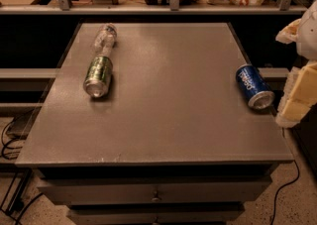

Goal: Move pepsi can near green can

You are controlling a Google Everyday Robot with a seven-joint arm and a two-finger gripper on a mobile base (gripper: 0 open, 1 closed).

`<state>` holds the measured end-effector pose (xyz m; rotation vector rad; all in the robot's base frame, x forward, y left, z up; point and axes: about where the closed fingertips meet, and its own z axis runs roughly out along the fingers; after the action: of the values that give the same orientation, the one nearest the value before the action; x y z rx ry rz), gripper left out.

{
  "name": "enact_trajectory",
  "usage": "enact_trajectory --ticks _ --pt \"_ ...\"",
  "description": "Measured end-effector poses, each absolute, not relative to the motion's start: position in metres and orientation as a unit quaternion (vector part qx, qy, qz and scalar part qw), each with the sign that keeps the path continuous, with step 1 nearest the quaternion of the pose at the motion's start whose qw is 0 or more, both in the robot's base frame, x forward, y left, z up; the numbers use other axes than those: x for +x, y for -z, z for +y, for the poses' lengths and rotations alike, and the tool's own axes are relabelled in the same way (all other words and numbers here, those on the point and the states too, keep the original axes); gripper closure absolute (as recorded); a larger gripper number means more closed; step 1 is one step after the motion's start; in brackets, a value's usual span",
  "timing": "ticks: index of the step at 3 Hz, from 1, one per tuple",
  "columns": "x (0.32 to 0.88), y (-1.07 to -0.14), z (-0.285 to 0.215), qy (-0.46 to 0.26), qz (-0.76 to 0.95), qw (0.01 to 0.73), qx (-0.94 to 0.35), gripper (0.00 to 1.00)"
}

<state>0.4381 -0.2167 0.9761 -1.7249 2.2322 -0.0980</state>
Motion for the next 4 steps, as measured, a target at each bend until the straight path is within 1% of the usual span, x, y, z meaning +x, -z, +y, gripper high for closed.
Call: enact_trajectory --ticks 2,4 --pt "0.441 -0.977 -0.217 0.033 0.785 0.167 -0.596 0.00" --pt "0.478 -0.951 -0.229 0.031 0.828 0.182 -0.530 0.00"
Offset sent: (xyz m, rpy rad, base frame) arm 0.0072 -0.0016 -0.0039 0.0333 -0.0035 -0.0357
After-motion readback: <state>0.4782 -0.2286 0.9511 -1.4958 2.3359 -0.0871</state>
